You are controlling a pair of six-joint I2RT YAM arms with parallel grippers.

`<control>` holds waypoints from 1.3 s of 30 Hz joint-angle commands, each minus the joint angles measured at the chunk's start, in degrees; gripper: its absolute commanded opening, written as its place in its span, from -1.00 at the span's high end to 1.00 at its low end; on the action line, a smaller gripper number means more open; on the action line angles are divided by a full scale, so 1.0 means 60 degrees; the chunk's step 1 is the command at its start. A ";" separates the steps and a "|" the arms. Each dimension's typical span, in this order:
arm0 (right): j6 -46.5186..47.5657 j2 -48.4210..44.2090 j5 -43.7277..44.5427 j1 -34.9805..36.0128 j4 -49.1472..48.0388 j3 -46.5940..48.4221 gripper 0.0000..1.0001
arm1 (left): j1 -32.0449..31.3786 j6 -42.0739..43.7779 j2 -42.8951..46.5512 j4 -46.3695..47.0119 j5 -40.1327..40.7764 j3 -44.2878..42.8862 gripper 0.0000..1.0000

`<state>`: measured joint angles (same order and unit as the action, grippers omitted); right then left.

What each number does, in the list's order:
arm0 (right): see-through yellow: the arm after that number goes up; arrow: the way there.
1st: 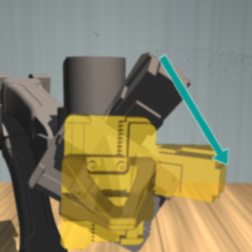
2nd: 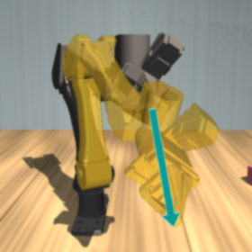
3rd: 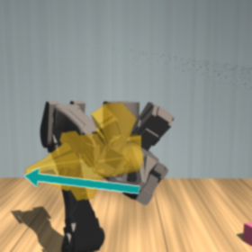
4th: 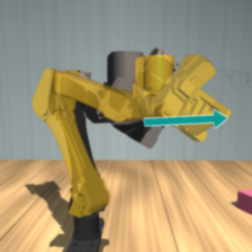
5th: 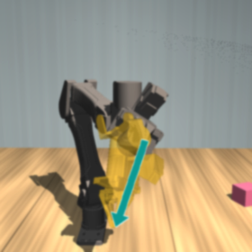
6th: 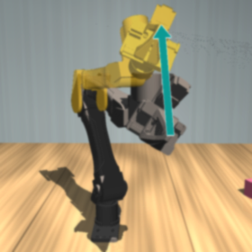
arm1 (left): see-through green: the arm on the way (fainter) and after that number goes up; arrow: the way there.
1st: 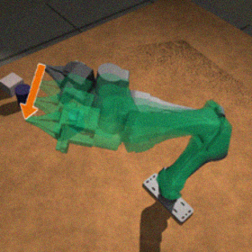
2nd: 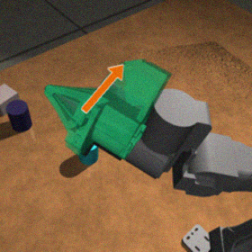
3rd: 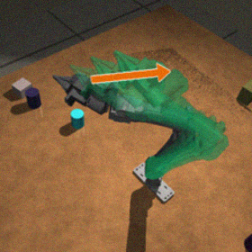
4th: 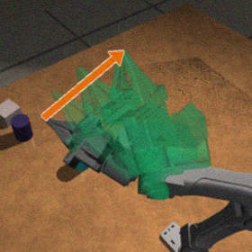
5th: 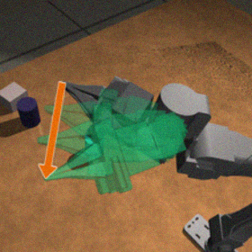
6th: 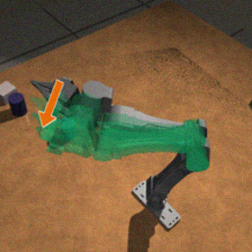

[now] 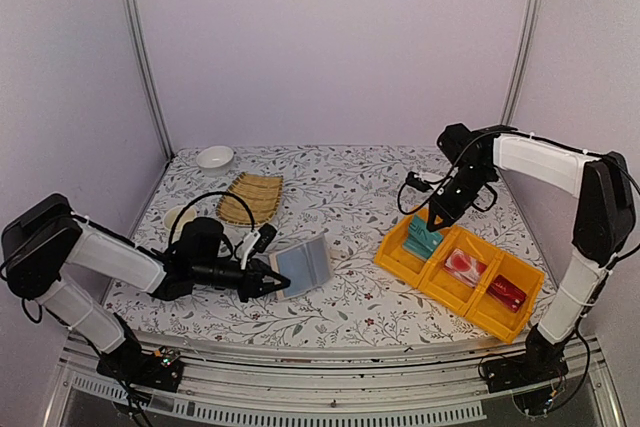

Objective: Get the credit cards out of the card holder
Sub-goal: Place the credit card in the card box.

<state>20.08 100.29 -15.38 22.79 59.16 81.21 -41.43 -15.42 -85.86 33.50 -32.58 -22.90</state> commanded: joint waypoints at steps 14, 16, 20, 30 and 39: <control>0.0400 0.1673 0.1011 -0.0049 0.0063 0.1230 0.94 | 0.0181 0.0168 -0.0280 0.0011 -0.0106 -0.0198 1.00; 0.0486 0.1674 0.1069 -0.0054 -0.0100 0.1224 0.91 | 0.0185 0.0146 -0.0266 -0.0015 -0.0082 -0.0184 1.00; 0.0640 0.1875 0.1073 -0.0047 -0.0099 0.1245 0.77 | 0.0180 0.0138 -0.0253 -0.0047 -0.0031 -0.0209 1.00; 0.0140 0.1620 0.3020 -0.0019 -0.0638 0.1545 0.36 | 0.0187 0.0153 -0.0294 -0.0198 -0.0046 -0.0314 1.00; 0.0118 0.0411 0.3663 0.0553 -0.1300 0.1663 0.31 | 0.0196 -0.0255 -0.0590 -0.0493 -0.0272 -0.0360 1.00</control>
<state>21.61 107.59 4.73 24.69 54.02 88.88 -40.97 -15.33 -88.29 31.31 -32.60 -24.34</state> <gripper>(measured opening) 0.345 0.035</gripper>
